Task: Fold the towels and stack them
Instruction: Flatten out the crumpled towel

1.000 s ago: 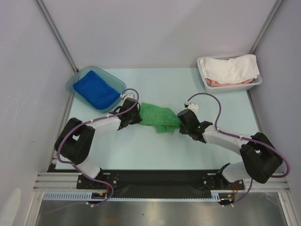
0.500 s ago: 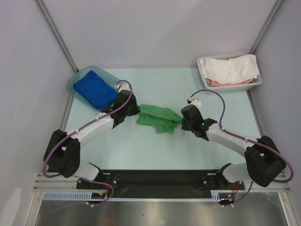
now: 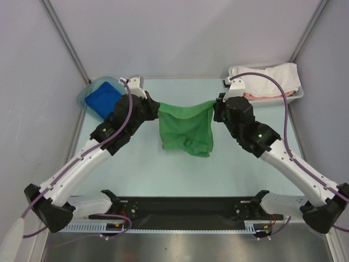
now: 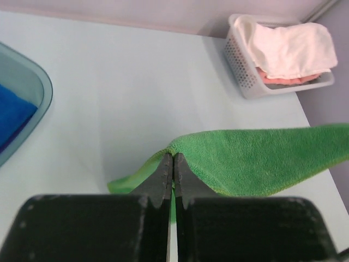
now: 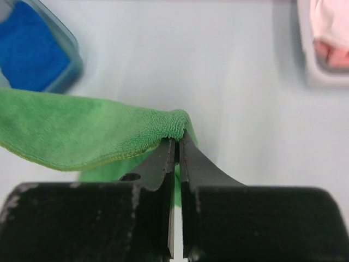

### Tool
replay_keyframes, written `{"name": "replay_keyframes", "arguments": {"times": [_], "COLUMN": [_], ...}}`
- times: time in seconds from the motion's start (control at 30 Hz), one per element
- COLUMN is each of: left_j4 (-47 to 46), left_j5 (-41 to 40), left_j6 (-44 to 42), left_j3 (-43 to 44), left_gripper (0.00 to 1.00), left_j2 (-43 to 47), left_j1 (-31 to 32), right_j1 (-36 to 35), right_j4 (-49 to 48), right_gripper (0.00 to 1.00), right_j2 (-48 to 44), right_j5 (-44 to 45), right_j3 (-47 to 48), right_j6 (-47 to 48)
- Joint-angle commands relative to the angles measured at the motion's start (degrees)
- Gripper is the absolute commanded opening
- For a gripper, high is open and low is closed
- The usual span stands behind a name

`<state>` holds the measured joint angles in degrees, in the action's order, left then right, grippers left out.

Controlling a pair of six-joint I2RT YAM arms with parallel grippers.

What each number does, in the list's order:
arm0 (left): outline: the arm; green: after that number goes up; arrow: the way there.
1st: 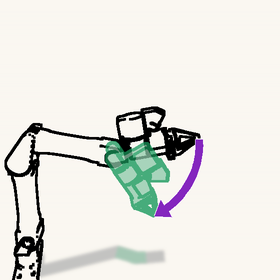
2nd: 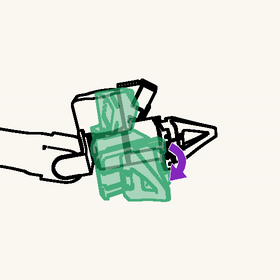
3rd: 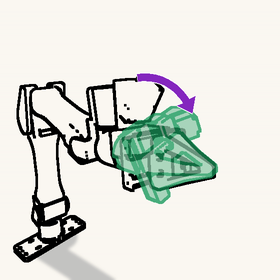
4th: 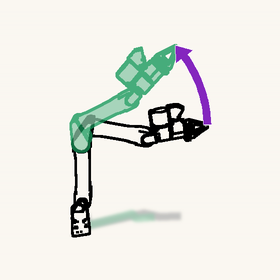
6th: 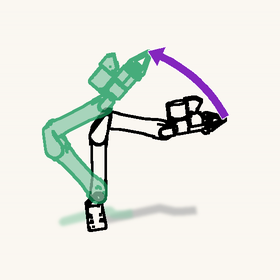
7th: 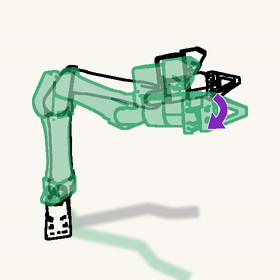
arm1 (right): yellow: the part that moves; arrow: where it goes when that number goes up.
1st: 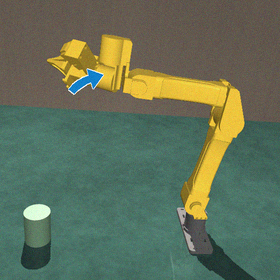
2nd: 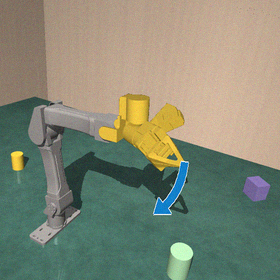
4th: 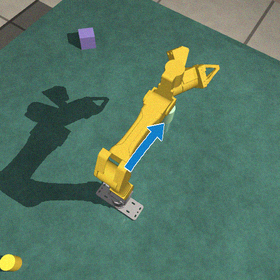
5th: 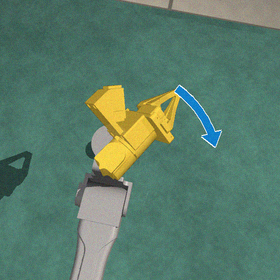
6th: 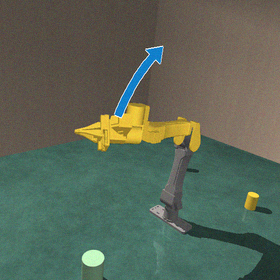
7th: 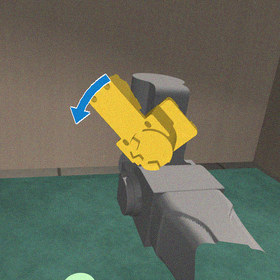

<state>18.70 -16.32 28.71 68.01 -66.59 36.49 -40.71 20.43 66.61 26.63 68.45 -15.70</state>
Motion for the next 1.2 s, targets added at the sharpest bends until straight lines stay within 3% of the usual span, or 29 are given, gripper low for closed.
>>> {"name": "replay_keyframes", "arguments": {"times": [0.0,0.3,0.63,0.97,1.17], "left_j4": [4.0,5.4,4.7,2.2,0.4], "left_j5": [-5.2,-9.3,-11.3,-11.3,-17.6], "left_j6": [-6.0,-12.2,-18.7,-21.9,-24.6], "left_j3": [5.7,13.8,25.1,34.2,35.4], "left_gripper": [0.0,0.0,0.0,0.0,0.0], "left_j2": [4.4,10.6,10.9,7.5,4.6], "left_j1": [4.1,14.6,24.3,27.9,27.4], "right_j1": [-3.4,-10.7,-14.8,-15.1,-15.1], "right_j4": [1.2,0.7,-0.2,-2.0,-4.4], "right_gripper": [0.0,0.0,0.0,0.0,0.0], "right_j2": [-3.8,-10.4,-12.6,-10.7,-6.7], "right_j5": [4.1,8.6,4.8,0.0,2.0], "right_j3": [5.5,12.1,21.1,31.6,31.7], "right_j6": [9.9,17.8,20.4,21.9,25.2]}}
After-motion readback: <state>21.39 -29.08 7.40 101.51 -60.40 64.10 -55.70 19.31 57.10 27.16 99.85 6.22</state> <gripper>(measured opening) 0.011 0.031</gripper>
